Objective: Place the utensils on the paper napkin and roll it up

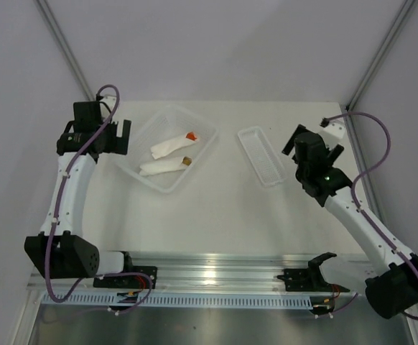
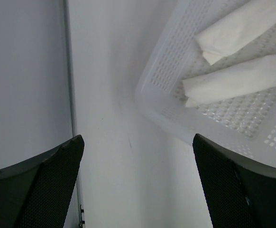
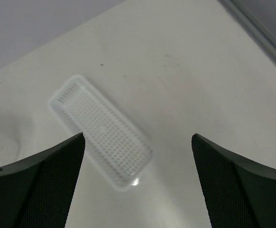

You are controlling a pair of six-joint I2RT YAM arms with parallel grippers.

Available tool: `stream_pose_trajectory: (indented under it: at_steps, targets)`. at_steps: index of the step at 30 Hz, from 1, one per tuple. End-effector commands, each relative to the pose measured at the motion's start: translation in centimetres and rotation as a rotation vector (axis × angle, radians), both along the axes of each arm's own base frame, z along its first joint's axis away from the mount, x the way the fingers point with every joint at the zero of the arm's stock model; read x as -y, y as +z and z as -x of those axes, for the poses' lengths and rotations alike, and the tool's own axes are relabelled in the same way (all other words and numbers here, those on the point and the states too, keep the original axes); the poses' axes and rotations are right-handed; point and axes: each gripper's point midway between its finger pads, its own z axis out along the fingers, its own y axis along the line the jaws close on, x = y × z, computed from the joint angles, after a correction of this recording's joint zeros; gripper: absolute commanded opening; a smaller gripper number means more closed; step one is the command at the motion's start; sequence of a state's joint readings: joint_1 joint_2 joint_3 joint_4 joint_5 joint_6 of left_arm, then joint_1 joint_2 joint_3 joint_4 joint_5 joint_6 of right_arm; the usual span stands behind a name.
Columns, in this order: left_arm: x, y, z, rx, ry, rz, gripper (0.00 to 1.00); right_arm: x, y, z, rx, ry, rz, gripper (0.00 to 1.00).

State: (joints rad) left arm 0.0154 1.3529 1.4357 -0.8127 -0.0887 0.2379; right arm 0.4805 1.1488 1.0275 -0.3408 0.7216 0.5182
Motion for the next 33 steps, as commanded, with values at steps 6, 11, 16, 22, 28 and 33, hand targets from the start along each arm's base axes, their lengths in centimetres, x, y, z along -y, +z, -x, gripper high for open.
stream_pose_trajectory:
  at_steps: [6,11,16,22,28,33]
  targets:
    - [-5.3,-2.1,3.8,0.012,0.167,-0.002,0.99,5.8,-2.7,4.0,-0.145,-0.003,-0.009,0.99]
    - [-5.2,-2.6,4.3,0.007,0.179,0.008,0.99,5.7,-4.0,3.9,-0.210,-0.014,-0.042,0.99]
    - [-5.9,-2.4,4.6,0.015,0.213,-0.024,1.00,5.4,-4.1,4.0,-0.222,-0.008,-0.052,1.00]
    - [-6.0,-2.1,4.8,0.027,0.218,-0.029,1.00,5.2,-3.5,4.1,-0.166,0.011,-0.069,0.99]
    - [-6.0,-2.3,4.7,0.018,0.226,-0.022,0.99,4.9,-3.2,4.3,-0.130,0.037,-0.082,0.99]
    - [-6.0,-2.3,4.8,0.017,0.227,-0.023,0.99,5.0,-3.4,4.5,-0.119,0.035,-0.083,0.99]
